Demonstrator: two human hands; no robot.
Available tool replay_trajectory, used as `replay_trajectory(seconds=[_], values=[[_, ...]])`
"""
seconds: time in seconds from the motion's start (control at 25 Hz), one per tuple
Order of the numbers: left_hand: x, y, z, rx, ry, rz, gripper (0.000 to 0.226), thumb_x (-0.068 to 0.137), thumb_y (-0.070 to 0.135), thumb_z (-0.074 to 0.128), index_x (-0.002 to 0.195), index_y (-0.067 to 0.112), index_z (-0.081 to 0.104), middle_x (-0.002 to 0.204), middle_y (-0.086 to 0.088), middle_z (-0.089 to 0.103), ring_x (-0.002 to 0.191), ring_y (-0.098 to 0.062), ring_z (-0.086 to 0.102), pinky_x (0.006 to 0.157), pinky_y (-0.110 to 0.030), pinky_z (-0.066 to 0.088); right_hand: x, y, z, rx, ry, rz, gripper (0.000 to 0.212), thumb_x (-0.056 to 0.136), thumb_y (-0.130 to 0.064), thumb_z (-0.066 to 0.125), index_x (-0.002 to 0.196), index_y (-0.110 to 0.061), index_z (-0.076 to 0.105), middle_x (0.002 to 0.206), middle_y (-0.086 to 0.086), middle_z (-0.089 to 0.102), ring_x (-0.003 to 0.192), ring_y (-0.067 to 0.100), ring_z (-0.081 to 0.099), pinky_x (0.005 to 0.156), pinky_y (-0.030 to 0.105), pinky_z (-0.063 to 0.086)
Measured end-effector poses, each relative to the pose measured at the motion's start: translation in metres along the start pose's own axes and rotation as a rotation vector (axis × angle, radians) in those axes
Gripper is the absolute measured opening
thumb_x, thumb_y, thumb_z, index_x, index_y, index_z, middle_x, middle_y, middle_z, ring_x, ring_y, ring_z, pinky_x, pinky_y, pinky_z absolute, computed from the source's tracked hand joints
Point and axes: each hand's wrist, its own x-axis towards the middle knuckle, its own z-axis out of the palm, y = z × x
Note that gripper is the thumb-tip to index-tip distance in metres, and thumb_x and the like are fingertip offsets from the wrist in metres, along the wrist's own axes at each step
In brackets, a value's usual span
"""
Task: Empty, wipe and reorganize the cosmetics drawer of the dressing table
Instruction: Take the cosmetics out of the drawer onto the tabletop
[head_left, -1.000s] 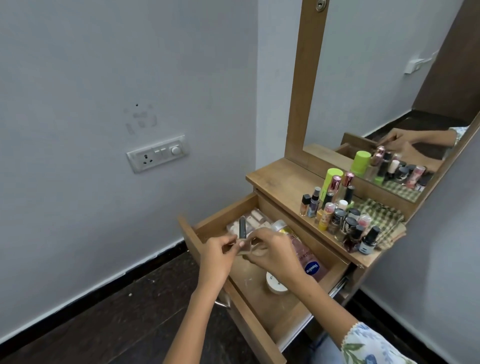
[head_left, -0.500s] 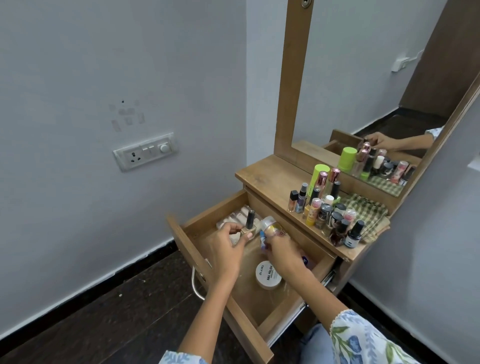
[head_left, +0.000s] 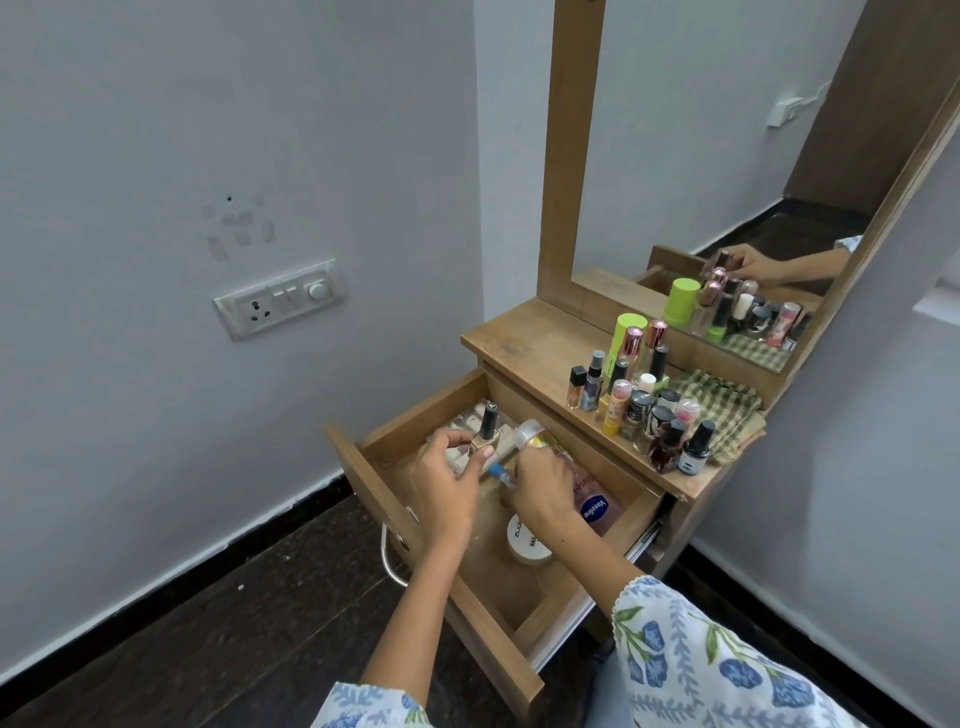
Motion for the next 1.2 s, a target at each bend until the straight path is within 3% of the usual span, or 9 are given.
replay_trajectory(seconds=[0.16,0.4,0.6,0.76,0.88,1.08,1.2], values=[[0.002,0.003,0.004,-0.014,-0.021,-0.021,0.019,0.073,0.021,0.08,0.087,0.022,0.066,0.089,0.009,0.068,0.09,-0.006,0.061,0.073,-0.013,0.043,-0.026,0.011,-0.025,0.152,0.096,0.018,0.015,0.079,-0.028,0.069,0.085,-0.015,0.068,0.079,0.001,0.068,0.075,0.022,0.065,0.064,0.03,0.05],[0.025,0.041,0.055,-0.123,-0.089,-0.025,0.022,0.072,0.019,0.081,0.09,0.014,0.07,0.087,0.005,0.071,0.085,-0.012,0.065,0.078,-0.035,0.053,-0.054,0.033,-0.061,0.257,0.202,0.015,0.023,0.079,-0.028,0.07,0.1,-0.018,0.068,0.098,-0.002,0.063,0.085,0.018,0.062,0.069,0.029,0.05],[0.035,0.053,0.084,-0.114,-0.063,-0.095,0.021,0.072,0.021,0.081,0.089,0.018,0.07,0.08,0.01,0.067,0.079,-0.01,0.065,0.069,-0.026,0.049,-0.063,0.049,-0.074,0.25,0.285,0.016,0.035,0.08,-0.019,0.07,0.115,-0.017,0.063,0.106,-0.001,0.068,0.091,0.015,0.063,0.079,0.033,0.054],[0.039,0.054,0.094,-0.075,-0.034,-0.112,0.018,0.073,0.021,0.08,0.089,0.02,0.072,0.084,0.006,0.073,0.068,0.008,0.056,0.06,-0.013,0.043,-0.066,0.055,-0.075,0.255,0.318,0.008,0.036,0.079,-0.015,0.072,0.113,-0.019,0.063,0.1,-0.005,0.07,0.083,0.01,0.065,0.074,0.028,0.056],[0.041,0.054,0.096,-0.053,-0.047,-0.103,0.02,0.074,0.02,0.08,0.093,0.019,0.074,0.084,0.007,0.073,0.071,0.0,0.062,0.072,-0.031,0.056,-0.065,0.056,-0.077,0.3,0.34,0.0,0.033,0.079,-0.013,0.072,0.111,-0.02,0.063,0.096,-0.006,0.071,0.08,0.007,0.065,0.071,0.024,0.056],[0.034,0.049,0.079,-0.04,-0.13,-0.021,0.037,0.08,0.021,0.074,0.115,0.015,0.068,0.107,0.001,0.072,0.092,-0.007,0.063,0.079,-0.018,0.045,-0.055,0.05,-0.094,0.385,0.4,-0.087,0.025,0.082,-0.01,0.071,0.106,-0.015,0.064,0.093,-0.002,0.07,0.085,0.011,0.066,0.077,0.032,0.058],[0.024,0.045,0.06,-0.056,-0.147,0.037,0.038,0.081,0.023,0.073,0.117,0.012,0.066,0.111,0.0,0.07,0.101,-0.012,0.063,0.089,-0.03,0.051,-0.039,0.04,-0.112,0.355,0.442,-0.159,0.023,0.082,-0.008,0.07,0.105,-0.012,0.067,0.099,0.002,0.068,0.091,0.017,0.065,0.082,0.035,0.056]])
